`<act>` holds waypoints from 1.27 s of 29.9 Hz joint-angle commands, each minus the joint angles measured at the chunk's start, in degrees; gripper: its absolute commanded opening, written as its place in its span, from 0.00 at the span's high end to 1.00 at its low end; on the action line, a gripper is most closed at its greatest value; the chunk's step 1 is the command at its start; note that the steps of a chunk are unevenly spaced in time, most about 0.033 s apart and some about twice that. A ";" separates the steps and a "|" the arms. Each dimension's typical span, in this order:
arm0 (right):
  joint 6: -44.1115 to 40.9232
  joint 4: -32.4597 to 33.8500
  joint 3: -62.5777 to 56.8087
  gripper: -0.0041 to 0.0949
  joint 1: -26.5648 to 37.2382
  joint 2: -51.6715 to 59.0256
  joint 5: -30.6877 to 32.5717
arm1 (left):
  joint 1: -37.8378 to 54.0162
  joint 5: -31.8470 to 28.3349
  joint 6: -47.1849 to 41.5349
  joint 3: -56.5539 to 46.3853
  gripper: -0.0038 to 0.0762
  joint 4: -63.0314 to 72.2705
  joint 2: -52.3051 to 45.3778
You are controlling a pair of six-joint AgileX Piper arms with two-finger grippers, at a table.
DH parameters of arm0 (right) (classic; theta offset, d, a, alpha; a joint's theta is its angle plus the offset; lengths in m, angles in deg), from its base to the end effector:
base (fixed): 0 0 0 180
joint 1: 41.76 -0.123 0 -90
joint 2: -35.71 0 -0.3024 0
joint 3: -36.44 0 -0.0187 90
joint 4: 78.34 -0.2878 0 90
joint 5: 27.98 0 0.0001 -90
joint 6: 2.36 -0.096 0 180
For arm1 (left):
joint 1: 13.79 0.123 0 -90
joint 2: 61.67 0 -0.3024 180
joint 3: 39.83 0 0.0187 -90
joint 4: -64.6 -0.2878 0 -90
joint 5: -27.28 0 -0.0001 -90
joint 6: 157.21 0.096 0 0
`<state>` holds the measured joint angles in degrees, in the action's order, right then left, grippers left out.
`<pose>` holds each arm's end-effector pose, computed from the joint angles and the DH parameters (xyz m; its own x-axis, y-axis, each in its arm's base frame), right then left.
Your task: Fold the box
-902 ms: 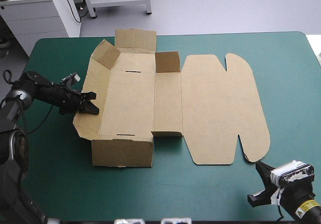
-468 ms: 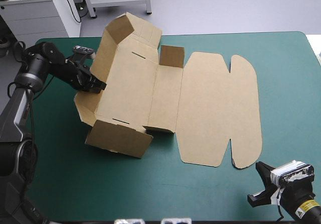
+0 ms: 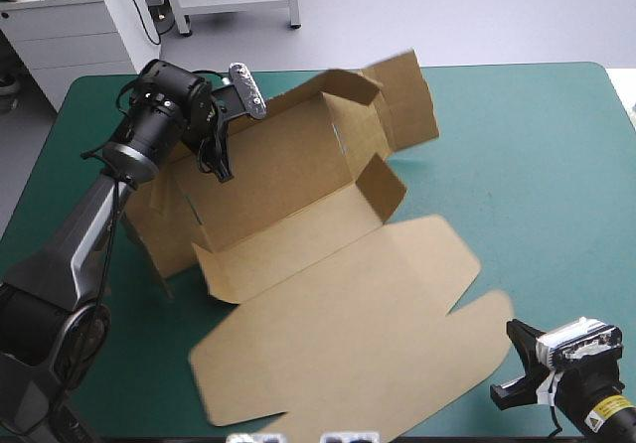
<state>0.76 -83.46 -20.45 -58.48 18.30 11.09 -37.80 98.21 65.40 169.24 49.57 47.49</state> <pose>0.0669 0.0257 0.2714 -0.3832 -0.0995 -0.9183 -0.3310 0.9429 0.0360 0.3982 -0.1516 0.3956 -0.3256 0.9291 -0.1755 0.7781 0.3688 0.5086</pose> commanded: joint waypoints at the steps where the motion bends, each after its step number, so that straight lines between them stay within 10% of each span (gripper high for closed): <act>1: -0.01 -0.32 1.53 0.98 0.05 -0.53 -4.03 | -3.28 2.61 2.52 2.10 0.96 -9.18 -3.28; 20: -0.01 -0.45 1.53 0.98 0.05 -0.53 -4.03 | -26.33 -9.80 -10.28 -3.39 0.96 -30.47 -1.78; 38: -0.01 -0.45 1.53 0.98 0.05 -0.53 -4.03 | -32.97 -21.90 -50.64 -34.09 0.96 -70.15 -10.30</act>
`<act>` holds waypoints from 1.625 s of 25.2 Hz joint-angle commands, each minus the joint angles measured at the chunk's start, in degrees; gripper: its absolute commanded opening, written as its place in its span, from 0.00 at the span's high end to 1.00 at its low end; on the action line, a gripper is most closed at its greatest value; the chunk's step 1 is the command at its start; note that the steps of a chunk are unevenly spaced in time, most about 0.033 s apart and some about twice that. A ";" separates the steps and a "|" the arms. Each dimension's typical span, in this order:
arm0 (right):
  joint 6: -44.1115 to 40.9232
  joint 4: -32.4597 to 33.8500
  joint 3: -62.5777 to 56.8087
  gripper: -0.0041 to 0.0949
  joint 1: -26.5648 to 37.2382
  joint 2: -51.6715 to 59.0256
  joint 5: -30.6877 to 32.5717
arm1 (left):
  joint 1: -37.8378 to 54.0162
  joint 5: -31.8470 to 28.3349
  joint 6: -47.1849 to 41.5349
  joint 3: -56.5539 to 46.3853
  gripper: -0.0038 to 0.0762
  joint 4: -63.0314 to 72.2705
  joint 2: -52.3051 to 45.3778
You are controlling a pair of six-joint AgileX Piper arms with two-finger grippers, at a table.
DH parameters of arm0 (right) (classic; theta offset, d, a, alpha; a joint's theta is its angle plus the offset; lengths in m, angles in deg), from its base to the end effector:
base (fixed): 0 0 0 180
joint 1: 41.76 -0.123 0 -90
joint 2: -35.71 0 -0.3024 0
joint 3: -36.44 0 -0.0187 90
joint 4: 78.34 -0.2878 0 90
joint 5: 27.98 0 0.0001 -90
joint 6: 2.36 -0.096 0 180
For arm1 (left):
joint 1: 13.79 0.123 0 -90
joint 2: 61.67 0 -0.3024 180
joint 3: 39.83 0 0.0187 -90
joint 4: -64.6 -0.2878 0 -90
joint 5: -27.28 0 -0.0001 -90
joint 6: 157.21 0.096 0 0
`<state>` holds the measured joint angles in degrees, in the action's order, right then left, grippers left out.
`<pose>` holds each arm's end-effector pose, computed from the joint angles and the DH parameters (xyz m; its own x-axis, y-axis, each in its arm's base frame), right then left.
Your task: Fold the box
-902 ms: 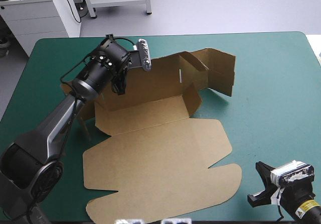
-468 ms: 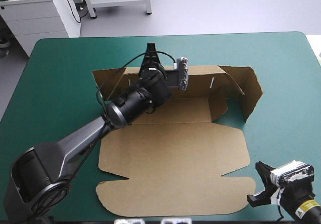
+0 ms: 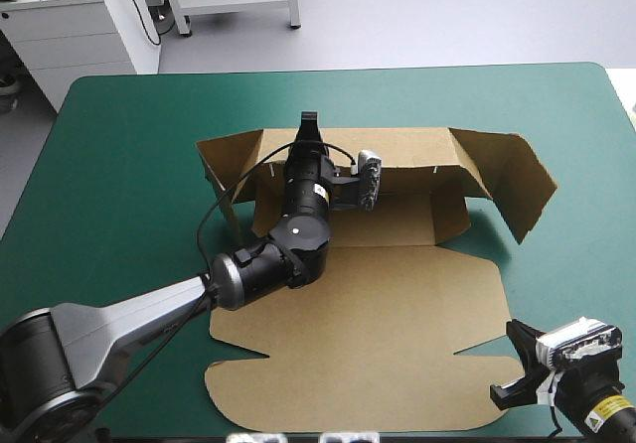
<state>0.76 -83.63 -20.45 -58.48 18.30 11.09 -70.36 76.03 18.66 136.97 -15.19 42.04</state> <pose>0.0668 0.0259 0.2714 -0.3839 -0.0973 -0.9183 -0.3317 0.9426 0.0388 0.2848 -0.3024 0.3203 0.1042 0.9938 0.0388 0.3140 -0.0699 0.9469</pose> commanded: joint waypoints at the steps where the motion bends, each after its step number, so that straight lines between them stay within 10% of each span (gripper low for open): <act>1: -0.01 -0.28 1.53 0.98 0.05 -0.53 -4.03 | -0.42 0.28 -4.54 -2.99 0.96 -5.63 -5.31; 15: -7.76 0.06 2.12 0.98 0.05 -2.87 -9.09 | -0.42 2.78 -18.93 -10.99 0.96 -17.74 -6.26; 28: -10.17 13.20 50.60 0.98 3.16 -53.24 -4.30 | -0.42 1.59 -18.93 -10.99 0.96 -19.66 -6.06; 36: 8.52 -11.62 71.93 0.98 17.84 -74.27 5.34 | -0.42 1.59 -18.93 -10.99 0.96 -19.66 -6.06; 41: 11.04 -15.64 75.56 0.98 19.00 -81.28 6.03 | -0.42 1.36 -18.93 -10.99 0.96 -19.66 -6.06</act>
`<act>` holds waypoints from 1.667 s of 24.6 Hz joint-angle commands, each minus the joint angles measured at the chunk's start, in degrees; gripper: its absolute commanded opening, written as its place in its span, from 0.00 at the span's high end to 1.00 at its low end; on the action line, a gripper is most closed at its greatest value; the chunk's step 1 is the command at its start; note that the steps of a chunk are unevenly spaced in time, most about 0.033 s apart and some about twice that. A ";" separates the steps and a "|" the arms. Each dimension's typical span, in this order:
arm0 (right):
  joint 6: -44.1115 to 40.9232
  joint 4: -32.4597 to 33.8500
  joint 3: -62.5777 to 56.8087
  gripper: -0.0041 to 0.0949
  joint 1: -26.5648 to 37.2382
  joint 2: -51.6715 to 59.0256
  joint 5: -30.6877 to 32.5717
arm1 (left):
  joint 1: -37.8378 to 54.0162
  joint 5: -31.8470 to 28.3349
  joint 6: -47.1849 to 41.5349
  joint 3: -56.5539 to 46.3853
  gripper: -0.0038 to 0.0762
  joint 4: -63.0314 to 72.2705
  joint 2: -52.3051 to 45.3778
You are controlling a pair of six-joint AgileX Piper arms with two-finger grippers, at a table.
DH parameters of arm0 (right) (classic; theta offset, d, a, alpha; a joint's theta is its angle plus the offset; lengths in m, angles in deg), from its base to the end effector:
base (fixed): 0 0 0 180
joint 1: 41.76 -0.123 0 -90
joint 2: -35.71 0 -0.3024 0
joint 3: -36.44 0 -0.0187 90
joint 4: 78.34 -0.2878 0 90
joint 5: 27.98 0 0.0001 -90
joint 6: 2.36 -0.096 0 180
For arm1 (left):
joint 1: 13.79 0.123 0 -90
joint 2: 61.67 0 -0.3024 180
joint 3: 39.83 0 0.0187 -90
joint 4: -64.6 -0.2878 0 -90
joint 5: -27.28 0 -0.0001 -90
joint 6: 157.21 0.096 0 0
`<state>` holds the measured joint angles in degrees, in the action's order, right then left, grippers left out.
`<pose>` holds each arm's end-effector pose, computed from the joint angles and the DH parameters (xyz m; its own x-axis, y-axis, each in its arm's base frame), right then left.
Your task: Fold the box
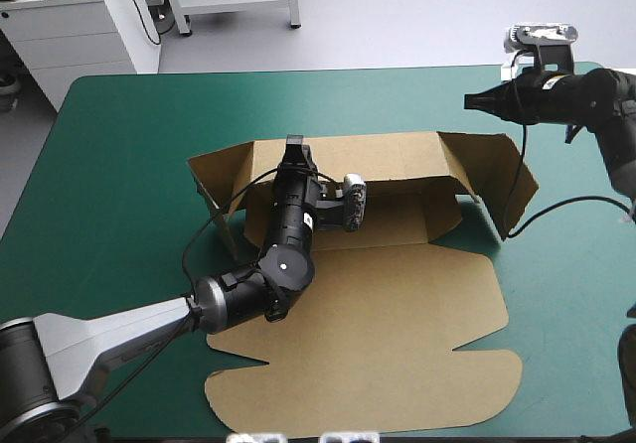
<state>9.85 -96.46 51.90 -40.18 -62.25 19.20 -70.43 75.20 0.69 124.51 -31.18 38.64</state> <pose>0.3986 0.0109 0.4207 -0.6194 0.0227 -0.7848 -0.1487 0.9781 0.1457 0.2693 -0.2800 0.2896 0.1326 0.9910 0.0208 0.2216 -0.0501 0.9738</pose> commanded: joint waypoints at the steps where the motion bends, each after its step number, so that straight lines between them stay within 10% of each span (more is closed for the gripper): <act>1: 1.95 -2.93 3.64 0.98 0.70 -2.03 -1.70 | -0.34 2.20 -0.96 1.46 0.96 -3.68 -2.65; 19: 10.41 -9.75 4.02 0.98 4.08 -5.23 24.49 | -0.34 1.83 -0.96 1.46 0.96 -3.68 -2.36; 41: 35.39 -29.61 -29.26 0.98 5.16 14.49 10.92 | -0.34 2.64 -0.96 1.46 0.96 -4.39 -0.08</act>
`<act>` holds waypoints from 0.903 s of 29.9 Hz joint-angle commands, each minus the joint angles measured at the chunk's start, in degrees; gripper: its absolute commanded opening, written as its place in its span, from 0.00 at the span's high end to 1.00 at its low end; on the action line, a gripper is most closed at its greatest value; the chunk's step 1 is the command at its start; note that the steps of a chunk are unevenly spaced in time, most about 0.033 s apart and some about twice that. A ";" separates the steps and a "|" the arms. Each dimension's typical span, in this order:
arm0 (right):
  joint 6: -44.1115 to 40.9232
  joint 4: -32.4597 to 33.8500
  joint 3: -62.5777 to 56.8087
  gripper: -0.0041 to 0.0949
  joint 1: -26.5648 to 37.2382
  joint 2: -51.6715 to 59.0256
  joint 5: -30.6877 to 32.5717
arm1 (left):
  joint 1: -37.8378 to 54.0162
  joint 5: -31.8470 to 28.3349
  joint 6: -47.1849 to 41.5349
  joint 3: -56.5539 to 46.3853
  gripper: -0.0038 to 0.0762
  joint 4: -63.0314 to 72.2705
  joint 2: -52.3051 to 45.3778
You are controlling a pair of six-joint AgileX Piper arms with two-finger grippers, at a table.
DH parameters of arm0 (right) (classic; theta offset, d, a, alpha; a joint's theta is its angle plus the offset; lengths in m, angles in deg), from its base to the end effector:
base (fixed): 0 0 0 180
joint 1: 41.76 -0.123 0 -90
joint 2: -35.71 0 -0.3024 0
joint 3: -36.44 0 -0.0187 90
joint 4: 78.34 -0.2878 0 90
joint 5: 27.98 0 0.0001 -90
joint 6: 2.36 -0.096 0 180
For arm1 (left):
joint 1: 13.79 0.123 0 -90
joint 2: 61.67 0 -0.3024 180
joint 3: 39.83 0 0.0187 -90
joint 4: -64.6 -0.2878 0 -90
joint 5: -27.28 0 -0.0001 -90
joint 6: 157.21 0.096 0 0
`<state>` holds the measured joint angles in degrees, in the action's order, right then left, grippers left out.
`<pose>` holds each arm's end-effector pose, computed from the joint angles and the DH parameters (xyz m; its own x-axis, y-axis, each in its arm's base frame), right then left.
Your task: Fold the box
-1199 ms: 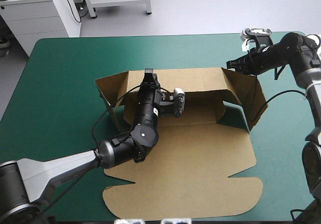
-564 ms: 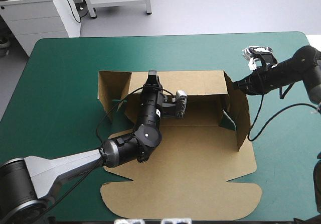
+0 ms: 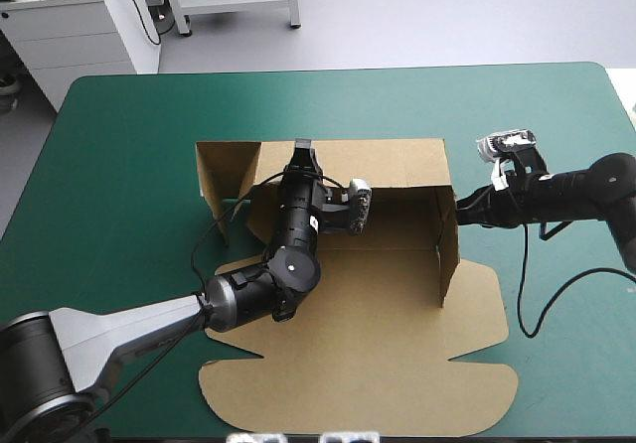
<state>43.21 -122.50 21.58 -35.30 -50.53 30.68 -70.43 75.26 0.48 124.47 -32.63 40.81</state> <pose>0.3083 0.0226 0.3203 -0.7572 -0.1746 -0.6294 -0.4668 0.8187 0.3345 0.2729 -0.2857 0.2764 0.1423 0.9879 0.0613 0.2232 -0.0924 0.9704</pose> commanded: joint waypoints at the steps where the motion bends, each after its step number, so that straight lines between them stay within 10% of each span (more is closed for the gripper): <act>1: 2.64 -3.57 1.08 0.98 0.29 2.90 -0.56 | -0.34 2.58 -0.75 1.51 0.96 -2.94 -2.25; 15: 18.03 -8.85 -3.36 0.94 0.29 4.88 -0.18 | -0.34 2.58 -0.75 1.51 0.96 -2.94 -2.25; 27: 14.21 0.66 -2.37 0.32 0.29 4.99 4.21 | -0.34 2.58 -0.75 1.51 0.96 -2.94 -2.25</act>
<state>58.59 -120.73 17.23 -35.30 -47.50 34.80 -70.43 75.44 0.48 124.47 -32.63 40.92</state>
